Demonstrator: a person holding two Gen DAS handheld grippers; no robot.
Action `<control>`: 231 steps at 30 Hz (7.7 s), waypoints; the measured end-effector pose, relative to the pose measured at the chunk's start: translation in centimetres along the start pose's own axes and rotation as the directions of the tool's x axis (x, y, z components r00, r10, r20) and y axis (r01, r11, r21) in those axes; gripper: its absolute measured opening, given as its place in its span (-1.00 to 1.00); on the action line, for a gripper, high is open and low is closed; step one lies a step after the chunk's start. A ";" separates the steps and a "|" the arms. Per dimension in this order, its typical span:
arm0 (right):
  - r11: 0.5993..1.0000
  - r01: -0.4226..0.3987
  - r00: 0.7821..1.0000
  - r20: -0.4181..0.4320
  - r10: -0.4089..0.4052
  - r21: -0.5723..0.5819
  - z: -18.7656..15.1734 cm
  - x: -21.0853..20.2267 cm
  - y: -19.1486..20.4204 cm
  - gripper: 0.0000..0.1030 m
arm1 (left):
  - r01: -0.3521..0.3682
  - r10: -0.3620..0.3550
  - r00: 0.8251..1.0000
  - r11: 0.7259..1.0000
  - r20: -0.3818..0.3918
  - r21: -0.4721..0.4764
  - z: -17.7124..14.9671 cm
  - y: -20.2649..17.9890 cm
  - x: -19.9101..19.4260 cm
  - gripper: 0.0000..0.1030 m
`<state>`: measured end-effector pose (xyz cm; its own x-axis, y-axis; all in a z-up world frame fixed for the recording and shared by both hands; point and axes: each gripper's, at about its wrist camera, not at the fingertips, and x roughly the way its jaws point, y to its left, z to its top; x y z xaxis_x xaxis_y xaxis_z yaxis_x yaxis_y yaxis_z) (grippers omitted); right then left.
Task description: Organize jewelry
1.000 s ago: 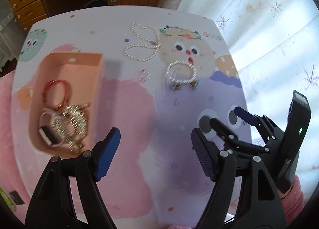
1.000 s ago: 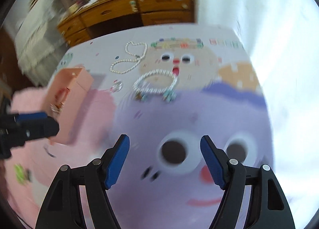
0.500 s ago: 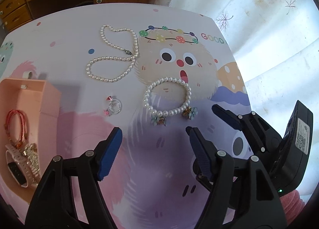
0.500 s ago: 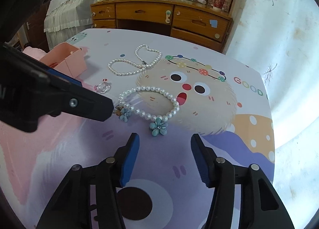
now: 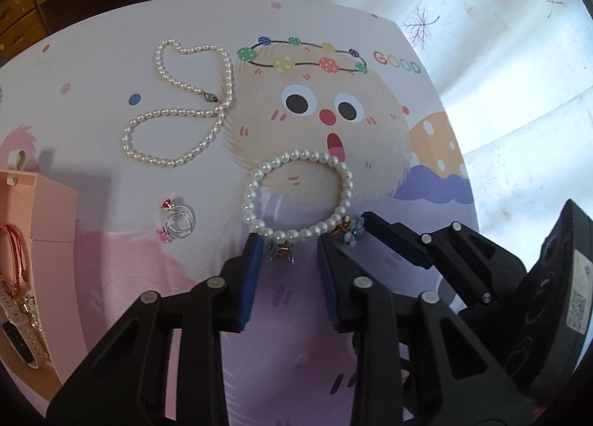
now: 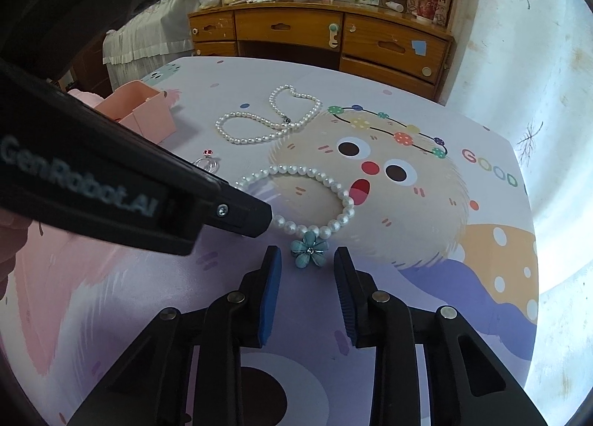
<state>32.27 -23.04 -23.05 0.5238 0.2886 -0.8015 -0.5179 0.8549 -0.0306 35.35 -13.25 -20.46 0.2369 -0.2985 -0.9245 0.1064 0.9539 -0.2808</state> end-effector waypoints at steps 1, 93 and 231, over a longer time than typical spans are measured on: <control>1.000 -0.002 1.000 0.003 0.002 0.000 0.1 0.2 0.0 -0.49 | -0.004 0.004 1.000 1.000 -0.004 -0.002 0.0 0.0 0.2 -0.56; 0.822 -0.016 0.996 0.084 -0.038 0.569 7.5 -14.5 25.4 -0.03 | 0.043 -0.066 0.982 0.991 0.180 0.128 -7.8 22.2 -24.1 -0.33; 0.874 -0.117 0.971 -0.130 0.201 0.471 5.0 -10.7 1.0 -0.89 | -0.112 0.137 0.889 0.990 0.437 -0.083 -13.0 6.0 -18.3 -0.89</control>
<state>29.50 -23.08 -11.54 0.3164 0.3956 -0.8622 -0.1952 0.9166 0.3489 19.08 -1.68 -8.57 0.6469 -0.1484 -0.7480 -0.0010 0.9807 -0.1954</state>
